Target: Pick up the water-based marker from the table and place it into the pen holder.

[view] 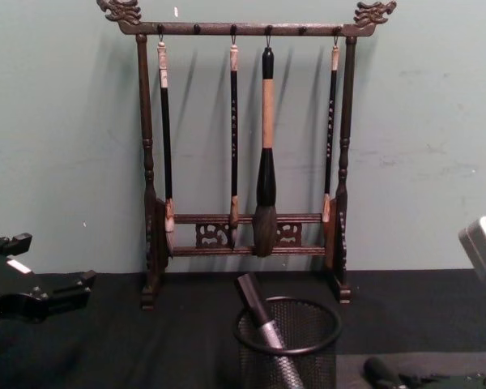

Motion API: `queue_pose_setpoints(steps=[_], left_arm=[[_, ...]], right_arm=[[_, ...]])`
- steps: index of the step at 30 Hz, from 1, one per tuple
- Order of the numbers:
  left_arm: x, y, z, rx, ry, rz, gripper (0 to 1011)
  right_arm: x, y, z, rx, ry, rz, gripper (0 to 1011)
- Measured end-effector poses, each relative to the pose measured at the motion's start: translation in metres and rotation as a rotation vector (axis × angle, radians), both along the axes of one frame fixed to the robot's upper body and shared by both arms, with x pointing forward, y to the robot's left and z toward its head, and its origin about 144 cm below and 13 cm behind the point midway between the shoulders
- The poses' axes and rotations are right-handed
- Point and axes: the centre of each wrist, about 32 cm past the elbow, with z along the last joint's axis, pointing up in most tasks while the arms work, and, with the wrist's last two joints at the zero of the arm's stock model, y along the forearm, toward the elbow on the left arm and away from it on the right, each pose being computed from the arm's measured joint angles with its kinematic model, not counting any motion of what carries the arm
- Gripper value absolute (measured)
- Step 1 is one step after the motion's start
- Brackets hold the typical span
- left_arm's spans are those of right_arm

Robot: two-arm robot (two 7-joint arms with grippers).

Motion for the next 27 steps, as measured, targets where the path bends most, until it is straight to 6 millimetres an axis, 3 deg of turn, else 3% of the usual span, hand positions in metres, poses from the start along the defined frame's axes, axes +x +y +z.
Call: queue_pose_setpoints(steps=[27], left_arm=[[0.0, 0.0, 0.0, 0.0, 0.0, 0.0, 1009]], right_arm=[[-0.008, -0.012, -0.002, 0.211, -0.166, 0.056, 241]])
